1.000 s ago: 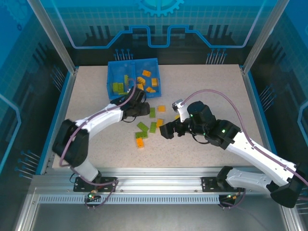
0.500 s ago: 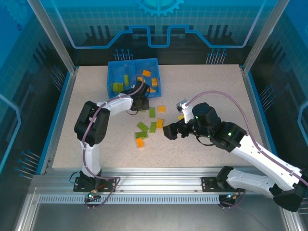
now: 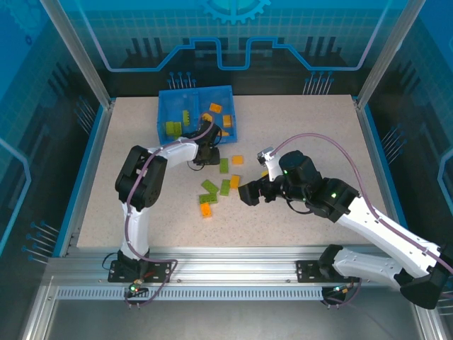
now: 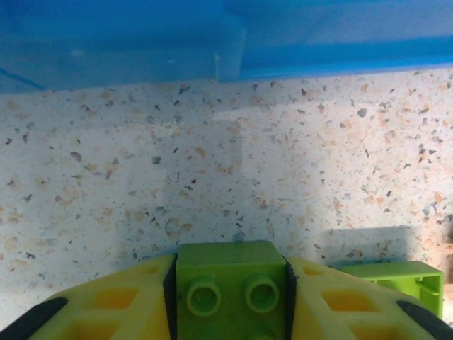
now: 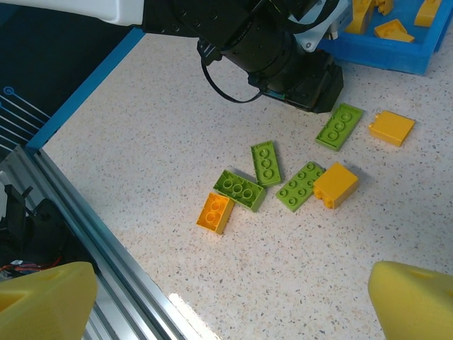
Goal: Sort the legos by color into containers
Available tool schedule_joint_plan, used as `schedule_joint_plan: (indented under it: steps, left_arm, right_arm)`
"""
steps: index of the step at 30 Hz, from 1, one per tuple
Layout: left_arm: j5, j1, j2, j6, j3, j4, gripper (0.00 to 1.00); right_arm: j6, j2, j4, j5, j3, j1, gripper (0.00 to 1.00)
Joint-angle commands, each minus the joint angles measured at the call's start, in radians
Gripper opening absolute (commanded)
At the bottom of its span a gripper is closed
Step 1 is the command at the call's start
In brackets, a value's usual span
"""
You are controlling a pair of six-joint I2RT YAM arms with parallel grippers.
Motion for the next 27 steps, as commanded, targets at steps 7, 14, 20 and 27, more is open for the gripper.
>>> schedule_joint_plan:
  steps: [7, 14, 20, 27]
  left_arm:
    - [-0.034, 0.001, -0.220, 0.027, -0.069, -0.056, 0.30]
    - [-0.147, 0.102, -0.399, 0.080, -0.012, -0.069, 0.31]
    - [-0.153, 0.246, -0.239, 0.105, 0.171, -0.074, 0.30]
    - [-0.128, 0.313, 0.081, 0.104, 0.514, -0.187, 0.29]
  right_arm:
    - [0.001, 0.002, 0.003, -0.010, 0.011, 0.013, 1.00]
    - [0.003, 0.003, 0.014, -0.010, 0.008, 0.013, 1.00]
    - [0.009, -0.008, 0.012, -0.015, 0.007, 0.013, 1.00]
    - [0.017, -0.050, -0.016, 0.001, 0.005, 0.013, 1.00]
